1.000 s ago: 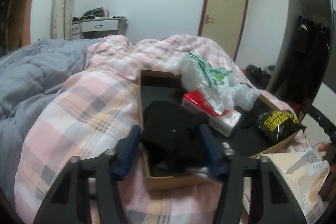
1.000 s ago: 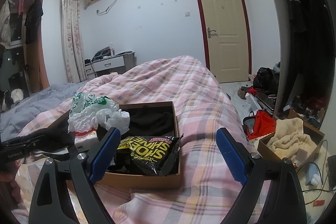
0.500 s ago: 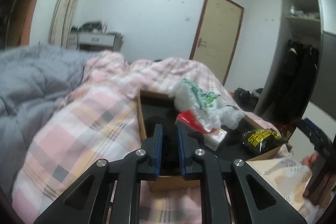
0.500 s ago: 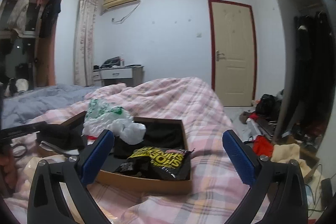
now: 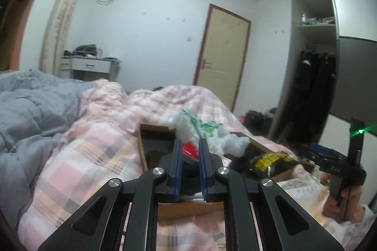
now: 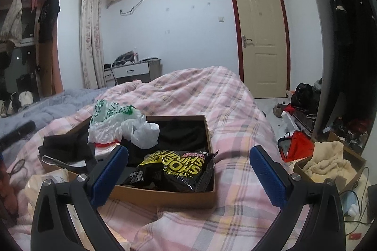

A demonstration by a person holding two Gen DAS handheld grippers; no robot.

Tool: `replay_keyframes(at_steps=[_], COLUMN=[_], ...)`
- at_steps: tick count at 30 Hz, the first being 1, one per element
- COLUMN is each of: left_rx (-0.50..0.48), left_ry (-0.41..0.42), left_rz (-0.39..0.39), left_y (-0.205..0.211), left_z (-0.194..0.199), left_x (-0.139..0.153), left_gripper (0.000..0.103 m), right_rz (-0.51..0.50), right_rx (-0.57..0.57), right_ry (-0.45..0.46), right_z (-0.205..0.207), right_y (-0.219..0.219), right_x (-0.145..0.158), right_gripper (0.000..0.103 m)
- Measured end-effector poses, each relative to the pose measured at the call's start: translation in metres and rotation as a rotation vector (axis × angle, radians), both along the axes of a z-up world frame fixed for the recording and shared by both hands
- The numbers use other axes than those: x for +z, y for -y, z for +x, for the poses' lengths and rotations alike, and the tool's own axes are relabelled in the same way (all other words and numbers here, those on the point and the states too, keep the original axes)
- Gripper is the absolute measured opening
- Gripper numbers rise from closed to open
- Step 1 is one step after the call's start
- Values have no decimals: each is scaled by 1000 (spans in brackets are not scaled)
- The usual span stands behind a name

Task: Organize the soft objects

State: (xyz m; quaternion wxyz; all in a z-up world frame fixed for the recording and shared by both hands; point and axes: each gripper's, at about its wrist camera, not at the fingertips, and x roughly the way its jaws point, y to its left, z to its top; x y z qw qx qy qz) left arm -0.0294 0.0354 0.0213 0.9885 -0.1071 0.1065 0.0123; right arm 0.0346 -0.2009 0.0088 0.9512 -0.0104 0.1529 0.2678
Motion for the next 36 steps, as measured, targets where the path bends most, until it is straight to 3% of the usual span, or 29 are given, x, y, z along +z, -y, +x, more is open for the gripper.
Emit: replay_keyframes(at_steps=[10,12,13,14,16,20,23,31,34,36], left_rx=[66,75,78,77,70,62,32,-25,-24,-28], left_ry=[-62,-85,-92,-91,-46,-43,-110,-315,-374,-420], left_rz=[48,50,48,44,20,0,8,172,261,293], left_y=[7,7,6,6,4,0,2,21,34,39], left_z=[10,14,16,16,9,9,23,73,86,94], left_x=[-6,-8,-9,-10,-10,-8,-8,-8,-13,-18], left_gripper=[11,15,35,76,103,103,103,99,94,83], right_rz=[5,4,4,5,4,5,3,5,12,13], right_rx=[-5,-6,-6,-6,-6,-6,-7,-9,-11,-12], right_ry=[-3,-5,-6,-6,-6,-7,-6,-11,-14,-16], right_z=[-3,-2,-2,-2,-2,-2,-3,-1,-2,-1], right_y=[4,3,3,3,4,4,4,6,8,8], right_x=[0,0,0,0,0,0,0,1,0,0], right_gripper=[103,103,103,103,103,103,103,103,103,103])
